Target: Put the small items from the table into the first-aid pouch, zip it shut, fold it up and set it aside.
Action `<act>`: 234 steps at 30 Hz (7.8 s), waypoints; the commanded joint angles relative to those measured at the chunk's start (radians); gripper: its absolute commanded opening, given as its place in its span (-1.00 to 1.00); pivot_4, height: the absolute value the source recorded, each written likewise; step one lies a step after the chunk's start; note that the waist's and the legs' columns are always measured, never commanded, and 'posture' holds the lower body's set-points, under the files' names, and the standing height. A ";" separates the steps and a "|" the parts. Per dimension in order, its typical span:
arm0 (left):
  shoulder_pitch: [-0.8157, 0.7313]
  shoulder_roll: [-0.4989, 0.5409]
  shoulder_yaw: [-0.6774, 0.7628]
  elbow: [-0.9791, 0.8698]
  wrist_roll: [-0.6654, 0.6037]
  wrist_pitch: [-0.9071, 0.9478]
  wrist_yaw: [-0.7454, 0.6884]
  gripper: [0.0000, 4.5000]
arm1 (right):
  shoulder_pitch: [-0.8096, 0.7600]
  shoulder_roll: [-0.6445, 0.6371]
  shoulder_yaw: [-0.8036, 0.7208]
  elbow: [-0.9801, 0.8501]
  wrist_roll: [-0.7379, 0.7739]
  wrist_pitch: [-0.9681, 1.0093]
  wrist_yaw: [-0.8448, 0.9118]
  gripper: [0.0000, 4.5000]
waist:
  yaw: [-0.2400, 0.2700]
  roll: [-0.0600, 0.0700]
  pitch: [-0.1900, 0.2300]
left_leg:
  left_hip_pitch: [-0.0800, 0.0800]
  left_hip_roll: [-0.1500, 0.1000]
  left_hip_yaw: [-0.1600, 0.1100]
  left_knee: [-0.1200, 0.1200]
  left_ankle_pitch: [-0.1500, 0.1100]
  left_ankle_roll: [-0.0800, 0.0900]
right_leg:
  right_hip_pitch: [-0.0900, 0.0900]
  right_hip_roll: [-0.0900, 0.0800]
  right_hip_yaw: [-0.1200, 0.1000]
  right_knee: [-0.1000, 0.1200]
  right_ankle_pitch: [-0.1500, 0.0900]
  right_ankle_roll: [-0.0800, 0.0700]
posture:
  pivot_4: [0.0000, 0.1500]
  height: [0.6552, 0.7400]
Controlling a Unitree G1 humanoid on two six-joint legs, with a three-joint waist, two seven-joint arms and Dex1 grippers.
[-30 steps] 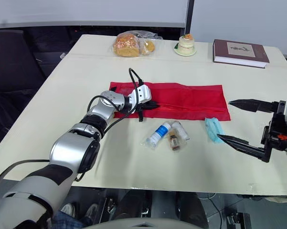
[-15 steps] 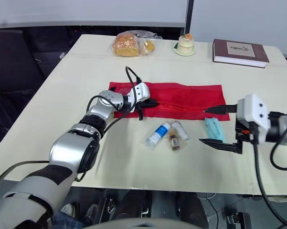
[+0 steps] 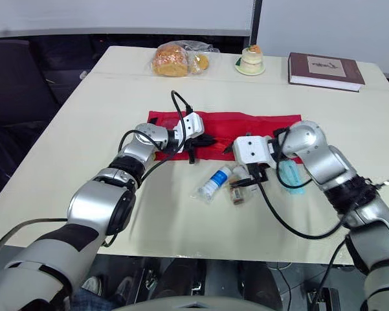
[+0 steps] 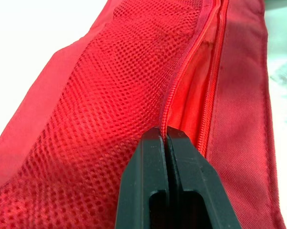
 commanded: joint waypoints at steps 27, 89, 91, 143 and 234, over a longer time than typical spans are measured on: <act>0.004 -0.002 0.019 -0.042 -0.027 -0.015 -0.006 -1.00 | -0.021 0.147 -0.049 -0.009 -0.127 0.110 0.019 -0.97 | -0.013 0.001 0.000 | 0.000 0.000 -0.002 0.000 0.001 -0.003 | 0.000 -0.001 -0.002 0.001 0.000 0.000 | 1.00 0.74; 0.121 -0.187 -0.039 -0.333 -0.097 0.233 0.047 -1.00 | 0.294 0.068 -0.393 -0.673 0.035 1.262 -0.637 0.54 | 0.004 0.002 0.000 | -0.002 -0.002 -0.008 0.000 0.000 0.000 | 0.001 -0.002 -0.007 0.000 0.000 0.000 | 1.00 0.74; 0.122 -0.188 -0.037 -0.334 -0.102 0.233 0.039 -1.00 | 0.340 0.033 -0.426 -0.659 0.066 1.184 -0.614 0.44 | 0.004 0.002 0.000 | -0.002 -0.001 -0.009 0.000 0.000 0.000 | 0.001 -0.002 -0.008 0.000 0.000 0.000 | 1.00 0.74; 0.082 -0.080 -0.031 -0.250 -0.099 0.129 0.006 -1.00 | 0.680 -0.102 -0.806 -0.612 0.519 0.538 -0.322 -0.01 | 0.005 0.004 0.000 | 0.001 -0.001 -0.010 0.000 0.000 0.000 | 0.006 -0.001 -0.008 -0.002 0.000 0.000 | 1.00 0.74; 0.091 -0.171 -0.037 -0.247 -0.108 0.083 -0.033 -1.00 | 0.486 0.223 -0.382 -0.559 0.071 0.921 -0.983 -0.96 | 0.005 0.005 0.001 | 0.000 -0.002 -0.013 0.000 0.000 0.000 | 0.007 -0.001 -0.010 -0.002 0.000 0.000 | 1.00 0.74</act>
